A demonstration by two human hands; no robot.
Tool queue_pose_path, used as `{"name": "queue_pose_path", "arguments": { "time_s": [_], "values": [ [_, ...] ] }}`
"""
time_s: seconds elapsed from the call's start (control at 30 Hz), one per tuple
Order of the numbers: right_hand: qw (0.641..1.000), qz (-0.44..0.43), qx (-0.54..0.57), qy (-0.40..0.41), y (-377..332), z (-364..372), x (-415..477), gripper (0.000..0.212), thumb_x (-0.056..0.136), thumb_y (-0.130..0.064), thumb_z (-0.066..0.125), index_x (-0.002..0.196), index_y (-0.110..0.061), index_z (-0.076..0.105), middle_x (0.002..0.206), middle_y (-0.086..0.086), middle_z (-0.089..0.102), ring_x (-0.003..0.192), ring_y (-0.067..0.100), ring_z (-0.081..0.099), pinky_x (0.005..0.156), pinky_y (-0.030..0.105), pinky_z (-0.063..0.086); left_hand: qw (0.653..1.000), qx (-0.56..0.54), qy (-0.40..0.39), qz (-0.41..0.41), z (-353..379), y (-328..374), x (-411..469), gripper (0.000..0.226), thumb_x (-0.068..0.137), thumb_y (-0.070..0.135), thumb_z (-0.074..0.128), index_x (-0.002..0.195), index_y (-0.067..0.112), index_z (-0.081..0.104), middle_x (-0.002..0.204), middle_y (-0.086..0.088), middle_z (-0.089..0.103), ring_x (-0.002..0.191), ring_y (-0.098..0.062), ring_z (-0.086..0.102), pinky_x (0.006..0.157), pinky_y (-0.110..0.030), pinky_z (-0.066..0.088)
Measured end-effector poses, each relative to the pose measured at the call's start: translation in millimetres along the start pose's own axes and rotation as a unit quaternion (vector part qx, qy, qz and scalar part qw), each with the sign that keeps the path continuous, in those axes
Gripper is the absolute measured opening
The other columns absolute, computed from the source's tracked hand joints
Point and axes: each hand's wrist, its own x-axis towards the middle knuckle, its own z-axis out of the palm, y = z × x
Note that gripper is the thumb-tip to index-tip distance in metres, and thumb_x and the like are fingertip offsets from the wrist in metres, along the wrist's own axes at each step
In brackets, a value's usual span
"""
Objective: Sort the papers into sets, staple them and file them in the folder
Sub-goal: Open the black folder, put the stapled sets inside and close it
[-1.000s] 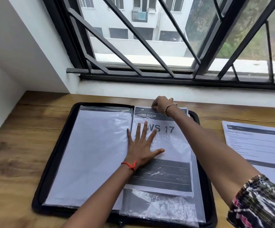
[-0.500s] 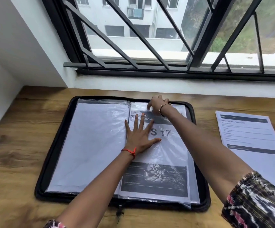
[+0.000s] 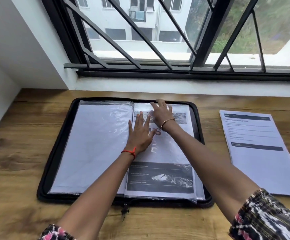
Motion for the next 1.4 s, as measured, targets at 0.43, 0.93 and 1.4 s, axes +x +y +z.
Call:
{"name": "queue_pose_path", "arguments": {
  "time_s": [0.43, 0.93, 1.4],
  "values": [
    [0.993, 0.102, 0.05, -0.008, 40, 56, -105, 0.067, 0.097, -0.051, 0.015, 0.148, -0.014, -0.006, 0.157, 0.0, -0.011, 0.144, 0.011, -0.008, 0.116, 0.033, -0.008, 0.995, 0.085, 0.027, -0.049, 24, 0, -54, 0.065, 0.099, 0.046, 0.023, 0.15, 0.012, 0.001, 0.156, -0.011, -0.012, 0.144, -0.02, -0.012, 0.114, -0.043, -0.012],
    [0.974, 0.168, 0.08, 0.126, 83, 53, -165, 0.053, 0.096, -0.032, 0.044, 0.139, -0.003, 0.036, 0.151, 0.014, 0.027, 0.14, 0.027, 0.025, 0.115, 0.041, 0.014, 0.996, 0.079, 0.026, -0.039, 48, 19, -72, 0.09, 0.073, 0.066, -0.008, 0.149, 0.018, -0.007, 0.155, -0.007, -0.019, 0.142, -0.019, -0.02, 0.113, -0.05, -0.013],
    [0.884, 0.344, 0.282, 0.146, 69, 25, -163, 0.026, 0.079, -0.024, 0.069, 0.097, -0.005, 0.067, 0.107, 0.01, 0.065, 0.12, 0.029, 0.041, 0.103, 0.037, 0.025, 0.999, 0.032, 0.024, -0.006, 44, 19, -78, 0.091, 0.07, 0.069, -0.004, 0.149, 0.023, -0.006, 0.153, 0.0, -0.023, 0.138, -0.01, -0.025, 0.112, -0.051, -0.016]
  ]
}}
